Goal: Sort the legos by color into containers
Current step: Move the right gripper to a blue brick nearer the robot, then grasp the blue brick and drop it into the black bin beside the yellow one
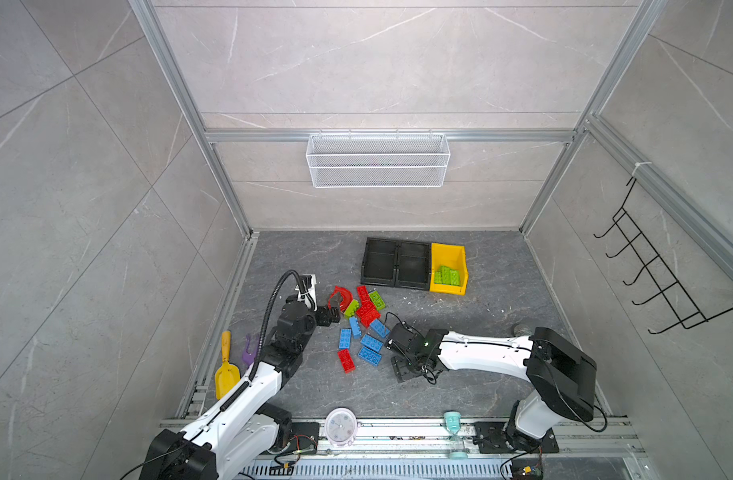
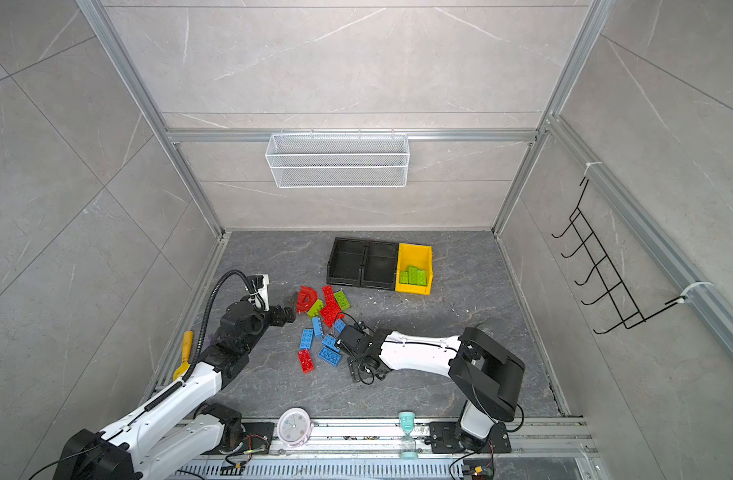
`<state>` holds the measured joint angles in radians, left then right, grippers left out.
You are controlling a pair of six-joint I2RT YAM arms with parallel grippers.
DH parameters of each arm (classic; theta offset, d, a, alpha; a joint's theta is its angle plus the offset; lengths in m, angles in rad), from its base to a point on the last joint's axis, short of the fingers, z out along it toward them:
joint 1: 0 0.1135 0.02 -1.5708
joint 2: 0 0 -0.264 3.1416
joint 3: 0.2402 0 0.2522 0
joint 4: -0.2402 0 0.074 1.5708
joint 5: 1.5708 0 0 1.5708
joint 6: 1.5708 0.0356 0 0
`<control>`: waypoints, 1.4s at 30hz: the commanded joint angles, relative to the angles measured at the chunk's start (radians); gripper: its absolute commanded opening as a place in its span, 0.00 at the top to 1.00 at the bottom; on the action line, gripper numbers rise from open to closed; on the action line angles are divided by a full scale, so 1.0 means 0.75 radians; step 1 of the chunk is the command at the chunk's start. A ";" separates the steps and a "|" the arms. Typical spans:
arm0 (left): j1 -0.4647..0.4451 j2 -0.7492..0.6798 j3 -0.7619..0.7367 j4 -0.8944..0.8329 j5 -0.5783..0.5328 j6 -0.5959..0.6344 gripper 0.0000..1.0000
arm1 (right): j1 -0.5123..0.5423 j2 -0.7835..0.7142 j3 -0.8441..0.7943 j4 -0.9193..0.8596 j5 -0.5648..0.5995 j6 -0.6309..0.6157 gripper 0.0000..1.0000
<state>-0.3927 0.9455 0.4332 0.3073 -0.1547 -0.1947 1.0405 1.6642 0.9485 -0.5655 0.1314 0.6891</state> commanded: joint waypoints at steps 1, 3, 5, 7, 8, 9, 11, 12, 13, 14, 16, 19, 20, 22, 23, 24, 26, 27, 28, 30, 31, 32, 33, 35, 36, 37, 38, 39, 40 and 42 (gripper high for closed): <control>0.002 -0.003 0.012 0.046 -0.018 -0.006 0.00 | 0.007 0.021 0.048 -0.064 0.017 0.005 0.31; 0.002 0.000 0.012 0.046 -0.020 -0.006 0.00 | 0.007 0.009 0.057 -0.094 0.027 -0.002 0.35; 0.002 0.004 0.014 0.046 -0.020 -0.009 0.00 | 0.007 -0.014 0.058 -0.101 0.041 -0.009 0.37; 0.002 0.007 0.014 0.044 -0.017 -0.007 0.00 | 0.000 -0.037 0.064 -0.110 0.057 -0.026 0.39; 0.002 0.005 0.014 0.046 -0.014 -0.007 0.00 | -0.011 -0.052 0.069 -0.108 0.058 -0.041 0.40; 0.002 0.004 0.014 0.044 -0.014 -0.007 0.00 | -0.030 -0.065 0.077 -0.106 0.050 -0.058 0.42; 0.002 0.004 0.013 0.042 -0.017 -0.009 0.00 | -0.072 -0.087 0.083 -0.066 -0.002 -0.105 0.44; 0.002 0.003 0.011 0.043 -0.021 -0.009 0.00 | -0.099 -0.093 0.089 -0.044 -0.033 -0.131 0.44; 0.002 0.001 0.009 0.046 -0.023 -0.009 0.00 | -0.121 -0.095 0.096 -0.033 -0.057 -0.154 0.45; 0.003 -0.001 0.006 0.049 -0.023 -0.008 0.00 | -0.145 -0.093 0.114 -0.029 -0.075 -0.181 0.45; 0.002 -0.002 0.003 0.051 -0.023 -0.008 0.00 | -0.192 -0.081 0.161 -0.037 -0.086 -0.233 0.45; 0.002 -0.001 0.005 0.050 -0.023 -0.006 0.00 | -0.280 -0.053 0.248 -0.046 -0.106 -0.299 0.46; 0.002 -0.003 0.007 0.048 -0.025 -0.006 0.00 | -0.314 -0.042 0.282 -0.048 -0.126 -0.321 0.47; 0.002 -0.004 0.002 0.050 -0.027 -0.007 0.00 | -0.366 -0.014 0.359 -0.067 -0.138 -0.366 0.47; 0.002 -0.005 0.003 0.049 -0.027 -0.006 0.00 | -0.389 0.001 0.397 -0.077 -0.136 -0.391 0.47; 0.002 -0.005 0.003 0.049 -0.029 -0.004 0.00 | -0.409 0.016 0.430 -0.084 -0.136 -0.409 0.48; 0.002 -0.003 0.003 0.050 -0.032 -0.003 0.00 | -0.455 0.045 0.492 -0.092 -0.138 -0.446 0.48; 0.002 -0.003 0.003 0.049 -0.032 -0.003 0.00 | -0.481 0.063 0.525 -0.094 -0.142 -0.461 0.48; 0.002 -0.004 0.002 0.050 -0.030 -0.004 0.00 | -0.505 0.081 0.557 -0.094 -0.143 -0.475 0.49; 0.002 -0.001 0.002 0.052 -0.025 -0.007 0.00 | -0.550 0.116 0.600 -0.072 -0.170 -0.496 0.49; 0.001 -0.001 0.002 0.051 -0.022 -0.008 0.00 | -0.570 0.131 0.622 -0.063 -0.177 -0.501 0.49; 0.002 0.001 0.003 0.052 -0.024 -0.006 0.00 | -0.590 0.156 0.651 -0.060 -0.184 -0.512 0.49; 0.003 0.002 0.003 0.052 -0.027 -0.003 0.00 | -0.609 0.181 0.683 -0.059 -0.194 -0.523 0.49; 0.002 -0.002 0.002 0.048 -0.030 0.000 0.00 | -0.645 0.234 0.749 -0.060 -0.210 -0.543 0.49; 0.003 -0.005 0.002 0.048 -0.030 0.001 0.00 | -0.658 0.259 0.778 -0.061 -0.212 -0.552 0.49; 0.002 -0.007 0.003 0.048 -0.029 0.002 0.00 | -0.672 0.284 0.804 -0.059 -0.210 -0.561 0.50; 0.002 -0.012 0.003 0.047 -0.028 0.002 0.00 | -0.690 0.315 0.837 -0.055 -0.209 -0.570 0.50; 0.002 -0.015 0.000 0.048 -0.026 0.000 0.00 | -0.707 0.352 0.875 -0.056 -0.212 -0.580 0.50; 0.002 -0.019 -0.003 0.048 -0.023 -0.004 0.00 | -0.724 0.392 0.917 -0.057 -0.208 -0.589 0.50; 0.003 -0.015 -0.010 0.061 -0.015 -0.014 0.00 | -0.751 0.467 1.001 -0.078 -0.190 -0.603 0.51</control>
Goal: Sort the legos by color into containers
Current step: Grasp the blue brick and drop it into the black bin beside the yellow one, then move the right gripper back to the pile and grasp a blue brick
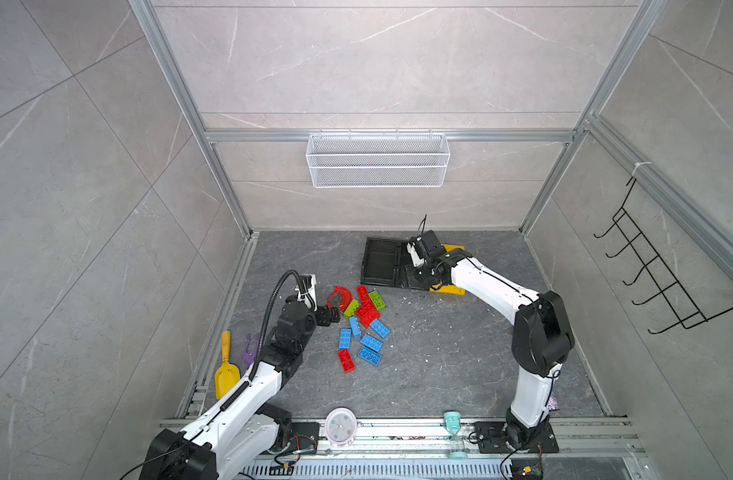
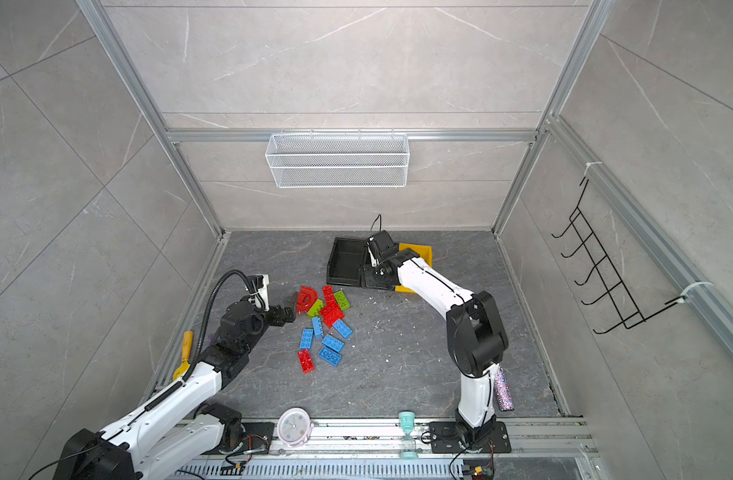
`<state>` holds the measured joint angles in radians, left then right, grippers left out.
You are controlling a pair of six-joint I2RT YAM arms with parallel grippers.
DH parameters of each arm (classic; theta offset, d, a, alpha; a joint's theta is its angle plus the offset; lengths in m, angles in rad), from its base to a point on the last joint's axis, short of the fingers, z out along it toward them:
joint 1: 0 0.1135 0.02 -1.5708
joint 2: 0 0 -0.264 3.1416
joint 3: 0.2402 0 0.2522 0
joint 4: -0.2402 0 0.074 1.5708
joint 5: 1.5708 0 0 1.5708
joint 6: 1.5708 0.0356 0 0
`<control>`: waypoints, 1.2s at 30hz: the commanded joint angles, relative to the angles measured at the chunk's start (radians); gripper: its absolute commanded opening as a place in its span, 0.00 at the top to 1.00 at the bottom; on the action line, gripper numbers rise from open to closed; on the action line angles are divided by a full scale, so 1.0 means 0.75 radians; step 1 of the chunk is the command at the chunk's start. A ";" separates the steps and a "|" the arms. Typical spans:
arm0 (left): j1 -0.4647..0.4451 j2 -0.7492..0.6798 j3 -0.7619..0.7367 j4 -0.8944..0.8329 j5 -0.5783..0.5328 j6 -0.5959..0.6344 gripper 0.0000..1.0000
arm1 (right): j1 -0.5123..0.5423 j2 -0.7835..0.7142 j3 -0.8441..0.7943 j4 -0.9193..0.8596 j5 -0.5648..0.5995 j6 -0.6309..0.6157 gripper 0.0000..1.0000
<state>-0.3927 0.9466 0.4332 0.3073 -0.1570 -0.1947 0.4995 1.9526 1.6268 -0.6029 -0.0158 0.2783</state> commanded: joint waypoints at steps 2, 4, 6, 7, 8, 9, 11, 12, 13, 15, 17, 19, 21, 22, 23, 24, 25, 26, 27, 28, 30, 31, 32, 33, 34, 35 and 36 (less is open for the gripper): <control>0.002 -0.015 -0.005 0.057 -0.011 -0.007 0.00 | -0.058 0.143 0.151 -0.020 0.016 -0.060 0.51; 0.002 -0.016 -0.004 0.049 -0.022 -0.009 0.00 | -0.084 0.197 0.202 -0.010 -0.002 -0.057 0.52; 0.001 -0.023 -0.008 0.057 -0.013 -0.010 0.00 | -0.102 0.248 0.254 -0.016 -0.005 -0.061 0.52; 0.002 -0.025 -0.009 0.057 -0.012 -0.006 0.00 | -0.109 0.269 0.277 -0.016 -0.007 -0.063 0.51; 0.002 -0.027 -0.010 0.055 -0.020 -0.003 0.00 | -0.113 0.287 0.301 -0.020 -0.013 -0.064 0.50; 0.002 -0.032 -0.011 0.052 -0.029 -0.002 0.00 | -0.117 0.300 0.317 -0.019 -0.019 -0.062 0.50; 0.002 -0.035 -0.016 0.056 -0.038 0.000 0.00 | -0.118 0.314 0.337 -0.013 -0.024 -0.058 0.47; 0.002 -0.035 -0.015 0.057 -0.038 0.000 0.00 | -0.119 0.319 0.347 -0.010 -0.021 -0.056 0.43; 0.002 -0.035 -0.017 0.058 -0.038 0.000 0.00 | -0.120 0.323 0.359 -0.017 -0.017 -0.056 0.38; 0.002 -0.033 -0.013 0.057 -0.039 -0.001 0.00 | -0.121 0.335 0.397 -0.046 -0.012 -0.057 0.25; 0.002 -0.031 -0.012 0.052 -0.051 -0.008 0.00 | -0.121 0.341 0.424 -0.073 -0.011 -0.066 0.19; 0.003 -0.035 -0.016 0.056 -0.051 -0.009 0.00 | -0.120 0.328 0.454 -0.126 -0.025 -0.082 0.18; 0.002 -0.039 -0.020 0.059 -0.051 -0.011 0.00 | -0.118 0.276 0.427 -0.138 -0.039 -0.090 0.18; 0.002 -0.041 -0.020 0.059 -0.052 -0.012 0.00 | -0.113 0.239 0.398 -0.129 -0.045 -0.094 0.18; 0.002 -0.043 -0.021 0.057 -0.052 -0.012 0.00 | -0.105 0.191 0.356 -0.115 -0.054 -0.100 0.20; 0.002 -0.047 -0.020 0.057 -0.052 -0.013 0.00 | -0.090 0.130 0.292 -0.087 -0.075 -0.117 0.21; 0.003 -0.049 -0.023 0.057 -0.052 -0.011 0.00 | -0.071 0.086 0.227 -0.059 -0.095 -0.138 0.23; 0.002 -0.055 -0.024 0.056 -0.053 -0.010 0.00 | -0.036 0.019 0.135 -0.014 -0.121 -0.167 0.26; 0.002 -0.057 -0.024 0.057 -0.056 -0.009 0.00 | 0.004 -0.046 0.038 0.039 -0.149 -0.199 0.27; 0.002 -0.060 -0.027 0.057 -0.058 -0.010 0.00 | 0.048 -0.088 -0.032 0.076 -0.165 -0.227 0.29; 0.001 -0.062 -0.035 0.066 -0.059 -0.011 0.00 | 0.140 -0.151 -0.163 0.111 -0.182 -0.261 0.32; 0.002 -0.063 -0.038 0.072 -0.058 -0.010 0.00 | 0.181 -0.168 -0.207 0.128 -0.187 -0.266 0.33; 0.002 -0.062 -0.039 0.073 -0.058 -0.008 0.00 | 0.222 -0.178 -0.258 0.147 -0.175 -0.261 0.34; 0.002 -0.060 -0.039 0.073 -0.056 -0.007 0.00 | 0.266 -0.185 -0.298 0.162 -0.161 -0.260 0.35; 0.002 -0.060 -0.039 0.073 -0.058 -0.007 0.00 | 0.307 -0.186 -0.327 0.175 -0.125 -0.258 0.35; 0.002 -0.060 -0.040 0.073 -0.057 -0.006 0.00 | 0.349 -0.184 -0.348 0.185 -0.071 -0.248 0.36; 0.002 -0.060 -0.041 0.074 -0.059 -0.006 0.00 | 0.376 -0.177 -0.363 0.197 -0.057 -0.241 0.36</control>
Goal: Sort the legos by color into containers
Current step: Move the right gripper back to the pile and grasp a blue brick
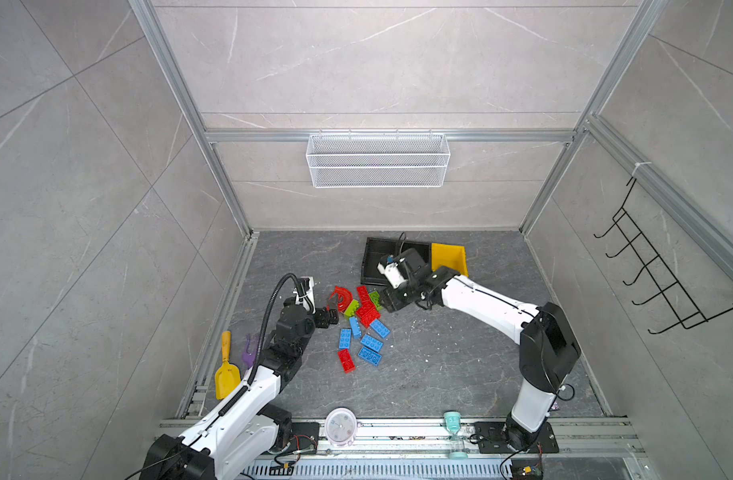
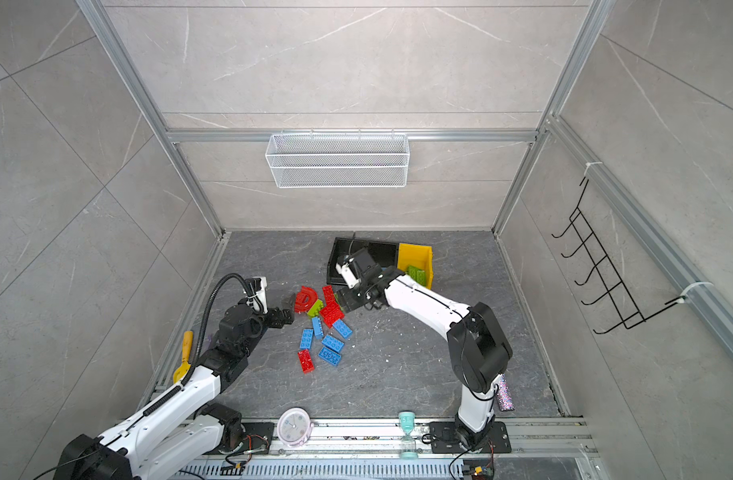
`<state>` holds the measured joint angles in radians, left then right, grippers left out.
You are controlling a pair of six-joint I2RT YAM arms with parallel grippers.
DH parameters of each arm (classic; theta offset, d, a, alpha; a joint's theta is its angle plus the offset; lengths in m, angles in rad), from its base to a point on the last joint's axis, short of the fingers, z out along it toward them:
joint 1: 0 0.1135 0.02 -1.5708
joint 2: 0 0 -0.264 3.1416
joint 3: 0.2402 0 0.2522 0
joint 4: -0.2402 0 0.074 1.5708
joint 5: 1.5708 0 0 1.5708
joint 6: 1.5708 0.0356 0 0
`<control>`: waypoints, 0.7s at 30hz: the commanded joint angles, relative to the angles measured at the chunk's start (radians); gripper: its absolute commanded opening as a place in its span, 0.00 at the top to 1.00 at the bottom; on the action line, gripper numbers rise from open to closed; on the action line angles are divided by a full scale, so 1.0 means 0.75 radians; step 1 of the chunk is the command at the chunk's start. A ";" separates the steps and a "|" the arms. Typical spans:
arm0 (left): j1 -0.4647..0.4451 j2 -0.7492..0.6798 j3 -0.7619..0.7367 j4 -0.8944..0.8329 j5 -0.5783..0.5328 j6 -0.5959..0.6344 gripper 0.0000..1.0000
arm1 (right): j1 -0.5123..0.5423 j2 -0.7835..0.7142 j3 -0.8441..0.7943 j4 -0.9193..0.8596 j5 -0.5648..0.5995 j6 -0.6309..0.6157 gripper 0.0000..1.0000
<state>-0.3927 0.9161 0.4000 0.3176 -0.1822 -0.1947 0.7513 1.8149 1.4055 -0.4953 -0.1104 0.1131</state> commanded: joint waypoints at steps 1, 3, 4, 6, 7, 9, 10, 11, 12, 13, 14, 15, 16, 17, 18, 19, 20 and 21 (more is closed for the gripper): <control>0.002 -0.020 0.002 0.060 -0.024 -0.006 0.00 | 0.059 0.016 -0.073 0.063 0.069 -0.017 0.36; 0.002 -0.019 0.001 0.061 -0.020 -0.006 0.00 | 0.083 0.049 -0.071 0.079 0.070 -0.014 0.37; 0.002 -0.020 0.001 0.063 -0.020 -0.004 0.00 | 0.091 0.065 -0.062 0.076 0.077 -0.017 0.38; 0.002 -0.019 0.003 0.060 -0.020 -0.003 0.00 | 0.104 0.109 -0.035 0.058 0.090 -0.029 0.39; 0.002 -0.020 0.005 0.058 -0.020 0.001 0.00 | 0.110 0.125 -0.026 0.057 0.098 -0.032 0.39; 0.002 -0.019 0.009 0.051 -0.028 0.008 0.00 | 0.117 0.164 -0.015 0.057 0.100 -0.037 0.39; 0.002 -0.018 0.009 0.051 -0.031 0.008 0.00 | 0.119 0.177 -0.012 0.057 0.103 -0.038 0.39; 0.002 -0.017 0.007 0.051 -0.032 0.008 0.00 | 0.120 0.192 -0.011 0.058 0.104 -0.037 0.39; 0.002 -0.013 0.008 0.051 -0.030 0.008 0.00 | 0.122 0.204 -0.015 0.063 0.107 -0.038 0.40; 0.002 -0.011 0.010 0.052 -0.028 0.008 0.00 | 0.125 0.215 -0.017 0.065 0.108 -0.036 0.40; 0.002 -0.011 0.011 0.051 -0.023 0.008 0.00 | 0.123 0.226 -0.022 0.069 0.111 -0.033 0.40; 0.002 -0.012 0.011 0.049 -0.022 0.008 0.00 | 0.123 0.234 -0.024 0.074 0.112 -0.032 0.40; 0.002 -0.013 0.011 0.047 -0.021 0.008 0.00 | 0.124 0.239 -0.030 0.081 0.117 -0.030 0.41; 0.002 -0.014 0.009 0.049 -0.022 0.008 0.00 | 0.123 0.244 -0.035 0.088 0.128 -0.026 0.41; 0.002 -0.015 0.010 0.050 -0.023 0.008 0.00 | 0.123 0.248 -0.037 0.094 0.135 -0.022 0.42; 0.002 -0.016 0.009 0.051 -0.020 0.007 0.00 | 0.124 0.252 -0.042 0.099 0.138 -0.013 0.44; 0.002 -0.016 0.009 0.051 -0.019 0.009 0.00 | 0.124 0.253 -0.050 0.107 0.147 -0.010 0.45; 0.002 -0.016 0.010 0.049 -0.018 0.010 0.00 | 0.124 0.251 -0.058 0.118 0.154 -0.003 0.46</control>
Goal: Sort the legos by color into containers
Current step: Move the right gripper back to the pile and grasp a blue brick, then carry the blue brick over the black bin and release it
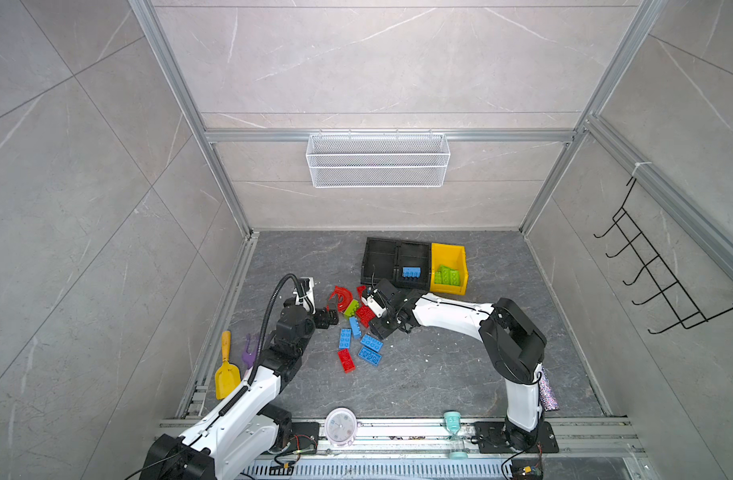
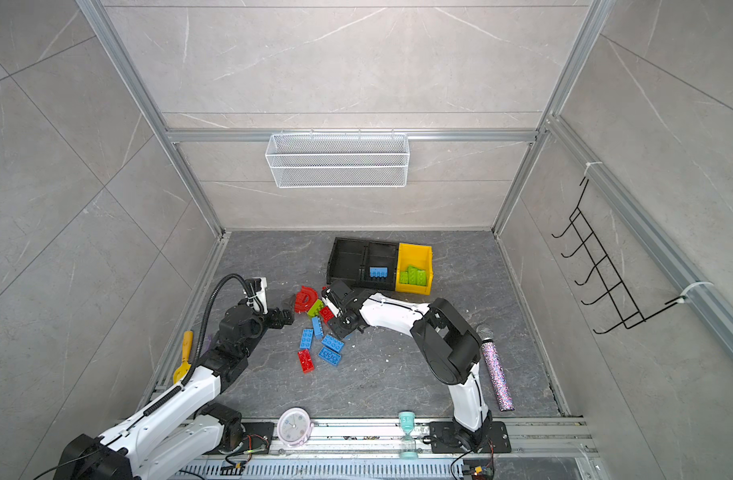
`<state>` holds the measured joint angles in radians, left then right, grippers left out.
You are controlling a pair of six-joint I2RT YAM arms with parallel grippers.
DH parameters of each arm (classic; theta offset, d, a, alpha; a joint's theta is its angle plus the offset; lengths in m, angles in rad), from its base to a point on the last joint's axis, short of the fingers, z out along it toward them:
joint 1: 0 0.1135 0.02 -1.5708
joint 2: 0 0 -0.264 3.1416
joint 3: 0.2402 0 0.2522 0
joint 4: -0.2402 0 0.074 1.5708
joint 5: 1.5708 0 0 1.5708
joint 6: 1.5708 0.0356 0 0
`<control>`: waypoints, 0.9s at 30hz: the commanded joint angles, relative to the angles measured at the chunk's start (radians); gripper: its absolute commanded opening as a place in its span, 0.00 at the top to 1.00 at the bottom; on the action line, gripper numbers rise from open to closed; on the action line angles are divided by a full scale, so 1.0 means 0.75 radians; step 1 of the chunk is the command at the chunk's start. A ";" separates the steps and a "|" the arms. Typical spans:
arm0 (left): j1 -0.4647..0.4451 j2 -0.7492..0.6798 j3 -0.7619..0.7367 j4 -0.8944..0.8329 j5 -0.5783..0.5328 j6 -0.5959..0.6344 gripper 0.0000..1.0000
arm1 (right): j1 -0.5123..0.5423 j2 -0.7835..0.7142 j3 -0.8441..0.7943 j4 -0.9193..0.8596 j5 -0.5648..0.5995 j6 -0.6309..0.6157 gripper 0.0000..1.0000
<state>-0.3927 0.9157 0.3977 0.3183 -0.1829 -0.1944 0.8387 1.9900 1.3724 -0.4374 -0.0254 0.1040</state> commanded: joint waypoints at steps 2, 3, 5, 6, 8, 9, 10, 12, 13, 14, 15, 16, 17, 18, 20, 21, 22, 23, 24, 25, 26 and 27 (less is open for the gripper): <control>0.002 -0.018 0.014 0.047 -0.016 0.008 0.00 | 0.005 0.024 -0.022 0.051 0.054 0.018 0.48; 0.002 -0.019 0.014 0.046 -0.012 0.008 0.00 | 0.005 0.029 -0.020 0.050 0.058 0.017 0.49; 0.002 -0.023 0.012 0.045 -0.011 0.008 0.00 | 0.005 0.044 -0.011 0.042 0.069 0.020 0.50; 0.002 -0.025 0.012 0.044 -0.013 0.010 0.00 | 0.005 0.051 -0.006 0.038 0.073 0.019 0.51; 0.002 -0.029 0.012 0.045 -0.014 0.010 0.00 | 0.005 0.068 0.011 0.019 0.083 0.011 0.51; 0.002 -0.030 0.012 0.042 -0.012 0.010 0.00 | 0.005 0.075 0.018 0.009 0.087 0.010 0.50; 0.003 -0.033 0.013 0.042 -0.013 0.010 0.00 | 0.005 0.077 0.021 0.004 0.086 0.007 0.48; 0.002 -0.038 0.010 0.043 -0.013 0.010 0.00 | 0.005 0.076 0.020 0.003 0.070 0.004 0.46; 0.002 -0.039 0.010 0.043 -0.013 0.011 0.00 | 0.007 0.075 0.021 0.001 0.063 0.003 0.45; 0.002 -0.040 0.010 0.043 -0.013 0.012 0.00 | 0.007 0.075 0.019 0.000 0.055 0.001 0.45; 0.002 -0.041 0.012 0.042 -0.014 0.012 0.00 | 0.007 0.073 0.016 0.002 0.059 0.004 0.45; 0.003 -0.041 0.012 0.042 -0.013 0.012 0.00 | 0.007 0.071 0.015 0.002 0.071 0.007 0.46; 0.002 -0.041 0.011 0.042 -0.012 0.010 0.00 | 0.008 0.069 0.013 0.000 0.085 0.009 0.48; 0.002 -0.039 0.011 0.043 -0.013 0.011 0.00 | 0.007 0.066 0.010 0.000 0.096 0.011 0.49; 0.002 -0.040 0.010 0.043 -0.014 0.010 0.00 | 0.005 0.054 0.003 0.002 0.113 0.019 0.55; 0.002 -0.038 0.010 0.044 -0.013 0.011 0.00 | 0.005 0.044 -0.003 0.005 0.114 0.022 0.59; 0.002 -0.035 0.011 0.045 -0.013 0.010 0.00 | 0.005 0.032 -0.009 0.006 0.115 0.026 0.64; 0.002 -0.033 0.012 0.045 -0.014 0.010 0.00 | 0.005 0.016 -0.016 0.012 0.118 0.034 0.68; 0.002 -0.031 0.012 0.046 -0.012 0.009 0.00 | 0.002 0.000 -0.021 0.014 0.122 0.038 0.69; 0.002 -0.029 0.012 0.048 -0.011 0.009 0.00 | -0.004 -0.021 -0.025 0.015 0.120 0.035 0.71; 0.002 -0.027 0.012 0.048 -0.009 0.010 0.00 | -0.012 -0.045 -0.034 0.021 0.118 0.038 0.74; 0.002 -0.027 0.012 0.046 -0.008 0.009 0.00 | -0.020 -0.066 -0.040 0.026 0.112 0.039 0.75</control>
<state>-0.3927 0.9035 0.3977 0.3183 -0.1822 -0.1944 0.8356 2.0132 1.3586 -0.4141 0.0456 0.1196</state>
